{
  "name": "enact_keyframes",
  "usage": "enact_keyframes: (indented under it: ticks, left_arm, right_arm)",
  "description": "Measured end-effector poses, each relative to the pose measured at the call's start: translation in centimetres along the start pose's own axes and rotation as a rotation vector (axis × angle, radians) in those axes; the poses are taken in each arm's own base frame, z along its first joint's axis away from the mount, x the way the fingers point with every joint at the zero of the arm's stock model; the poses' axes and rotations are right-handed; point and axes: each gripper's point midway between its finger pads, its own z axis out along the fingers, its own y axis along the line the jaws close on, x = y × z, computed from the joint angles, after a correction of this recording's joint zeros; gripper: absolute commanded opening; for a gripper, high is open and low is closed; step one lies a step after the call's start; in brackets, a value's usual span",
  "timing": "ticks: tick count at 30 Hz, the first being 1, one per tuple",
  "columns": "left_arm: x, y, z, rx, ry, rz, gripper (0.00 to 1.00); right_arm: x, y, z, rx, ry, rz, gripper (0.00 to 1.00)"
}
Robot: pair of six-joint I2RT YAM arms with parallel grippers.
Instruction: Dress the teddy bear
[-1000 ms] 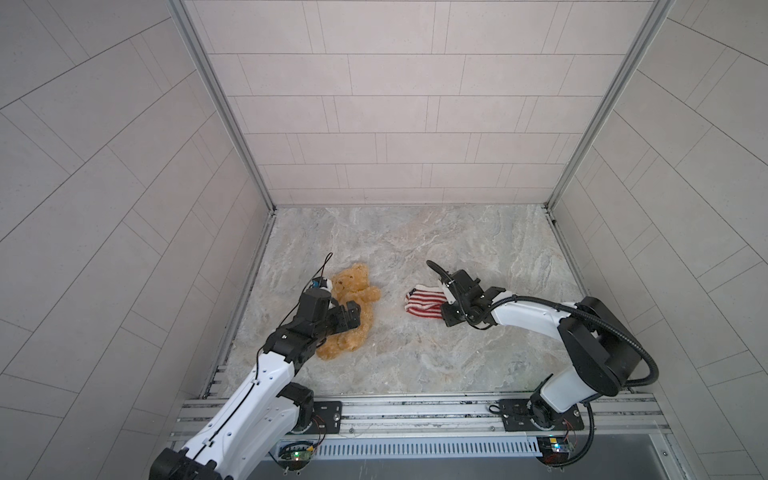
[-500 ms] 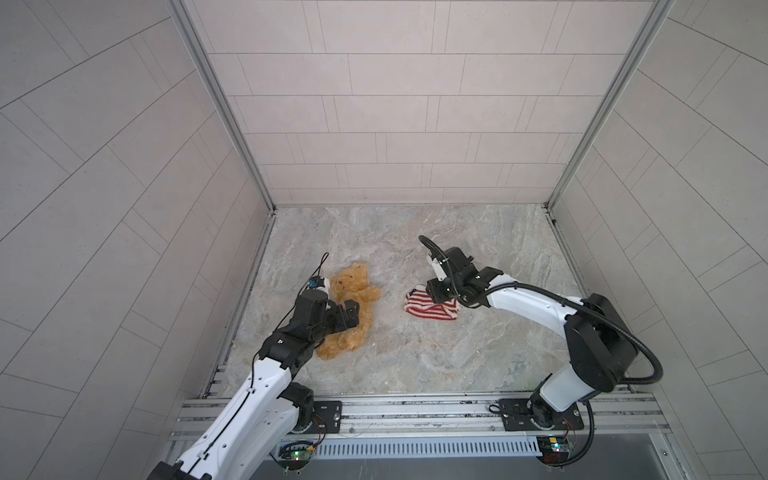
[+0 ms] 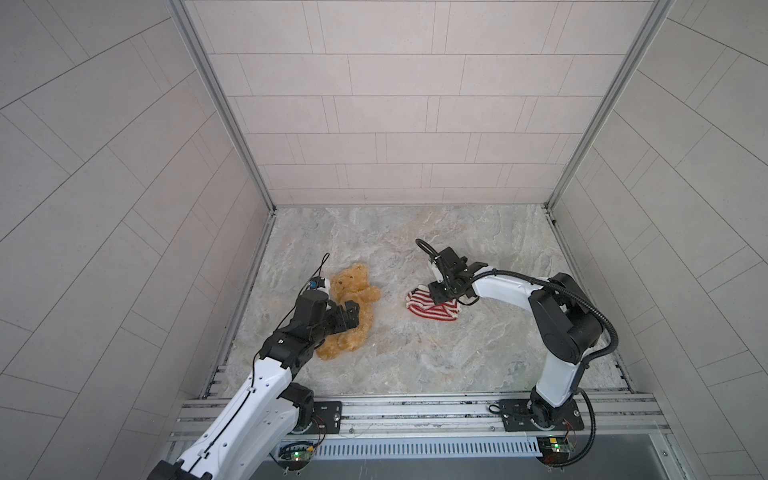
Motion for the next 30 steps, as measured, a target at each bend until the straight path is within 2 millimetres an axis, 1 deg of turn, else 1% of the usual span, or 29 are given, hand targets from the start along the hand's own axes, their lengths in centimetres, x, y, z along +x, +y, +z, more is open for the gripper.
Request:
enact_keyframes:
  ticks: [2,4,6,10,14,16,19,22,25,27,30]
  left_arm:
    - [0.2,0.1,0.1,-0.004,0.007,0.000,1.00]
    - [0.4,0.2,0.3,-0.009,0.015,0.000,1.00]
    - [0.6,0.4,0.5,-0.015,0.027,-0.001,1.00]
    - [1.2,0.6,1.1,-0.027,0.057,-0.002,1.00]
    - [1.8,0.8,1.9,-0.039,0.090,0.002,1.00]
    - [2.2,0.7,2.4,-0.040,0.107,0.012,0.99]
    - [2.8,0.3,3.1,-0.039,0.135,0.040,0.99]
    - [3.4,-0.4,4.0,-0.045,0.174,0.081,0.99]
    - [3.7,-1.9,4.8,-0.045,0.202,0.135,0.97]
    - [4.1,-3.0,5.2,-0.039,0.218,0.185,0.94]
    - [4.9,-4.8,5.7,-0.039,0.255,0.292,0.89]
  right_arm:
    - [0.9,-1.1,0.5,0.018,0.012,0.018,0.53]
    - [0.8,-1.9,0.1,0.027,-0.012,0.037,0.53]
    - [1.5,-3.2,0.0,0.046,-0.014,0.062,0.52]
    - [2.5,-4.8,-0.6,0.069,-0.039,0.106,0.52]
    - [3.7,-5.2,-1.6,0.074,-0.049,0.130,0.52]
    - [3.9,-5.2,-2.4,0.073,-0.066,0.139,0.54]
    - [3.1,-5.1,-4.6,0.063,-0.129,0.149,0.56]
    - [1.7,-5.0,-7.4,0.055,-0.214,0.157,0.57]
    - [0.5,-4.9,-10.4,0.045,-0.305,0.165,0.58]
    - [0.0,-4.9,-12.1,0.036,-0.361,0.167,0.58]
    - [0.2,-5.0,-13.9,0.030,-0.418,0.164,0.58]
